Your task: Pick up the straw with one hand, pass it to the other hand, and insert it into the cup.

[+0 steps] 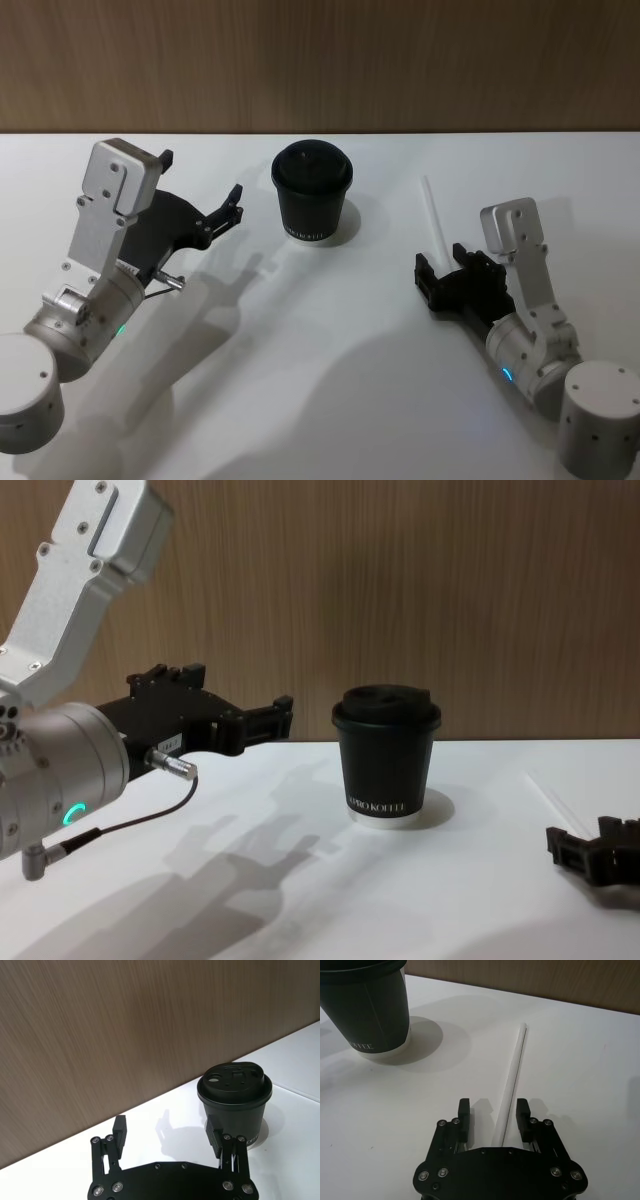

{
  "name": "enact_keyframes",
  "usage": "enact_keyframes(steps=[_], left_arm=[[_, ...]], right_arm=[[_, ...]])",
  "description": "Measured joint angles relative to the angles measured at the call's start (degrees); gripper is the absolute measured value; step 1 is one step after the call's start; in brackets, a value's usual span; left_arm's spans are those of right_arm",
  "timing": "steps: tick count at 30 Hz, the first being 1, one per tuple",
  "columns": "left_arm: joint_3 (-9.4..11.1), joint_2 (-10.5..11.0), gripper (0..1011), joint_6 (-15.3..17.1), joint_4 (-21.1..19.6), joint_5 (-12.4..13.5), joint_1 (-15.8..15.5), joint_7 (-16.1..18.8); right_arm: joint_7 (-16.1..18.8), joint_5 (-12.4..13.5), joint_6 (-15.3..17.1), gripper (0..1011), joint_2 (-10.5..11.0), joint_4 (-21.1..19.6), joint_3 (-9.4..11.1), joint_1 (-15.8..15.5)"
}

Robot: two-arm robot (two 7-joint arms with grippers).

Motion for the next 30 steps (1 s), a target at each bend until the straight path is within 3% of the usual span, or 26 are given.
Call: enact_keyframes(steps=[30], left_arm=[[0.0,0.0,1000,0.0,0.0,0.0,0.0,0.0]], right_arm=[[-0.1,0.0,0.0,350,0.0,0.1,0.0,0.0]])
